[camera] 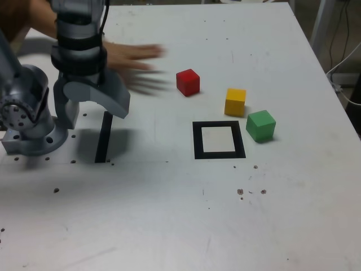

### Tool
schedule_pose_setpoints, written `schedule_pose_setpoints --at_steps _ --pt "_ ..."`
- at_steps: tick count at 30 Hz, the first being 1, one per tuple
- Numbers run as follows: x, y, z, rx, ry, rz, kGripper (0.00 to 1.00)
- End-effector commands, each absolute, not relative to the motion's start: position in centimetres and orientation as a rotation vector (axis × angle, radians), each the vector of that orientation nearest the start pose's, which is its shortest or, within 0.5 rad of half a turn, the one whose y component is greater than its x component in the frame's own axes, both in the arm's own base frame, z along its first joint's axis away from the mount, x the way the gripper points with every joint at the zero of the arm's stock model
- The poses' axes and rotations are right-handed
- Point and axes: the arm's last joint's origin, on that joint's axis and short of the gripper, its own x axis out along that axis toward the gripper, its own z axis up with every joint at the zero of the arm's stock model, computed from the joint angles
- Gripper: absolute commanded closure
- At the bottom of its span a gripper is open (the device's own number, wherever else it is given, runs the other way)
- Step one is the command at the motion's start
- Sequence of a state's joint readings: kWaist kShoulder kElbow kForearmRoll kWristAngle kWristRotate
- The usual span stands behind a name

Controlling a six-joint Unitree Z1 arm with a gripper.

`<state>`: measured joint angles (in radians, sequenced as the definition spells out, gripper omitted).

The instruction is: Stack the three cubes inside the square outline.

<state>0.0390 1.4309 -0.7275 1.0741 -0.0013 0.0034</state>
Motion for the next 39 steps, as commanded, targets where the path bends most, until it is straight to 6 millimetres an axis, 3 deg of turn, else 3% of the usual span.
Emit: schedule_pose_setpoints --at_steps 1,22,29,39 --pt "13.0 0.5 23.7 -0.035 1.775 0.026 0.00" --pt "13.7 0.6 24.0 -0.032 1.766 0.029 0.00" --pt "15.9 1.0 24.8 -0.024 1.731 0.063 0.00" --pt "20.7 2.7 27.0 -0.076 1.691 0.168 0.00"
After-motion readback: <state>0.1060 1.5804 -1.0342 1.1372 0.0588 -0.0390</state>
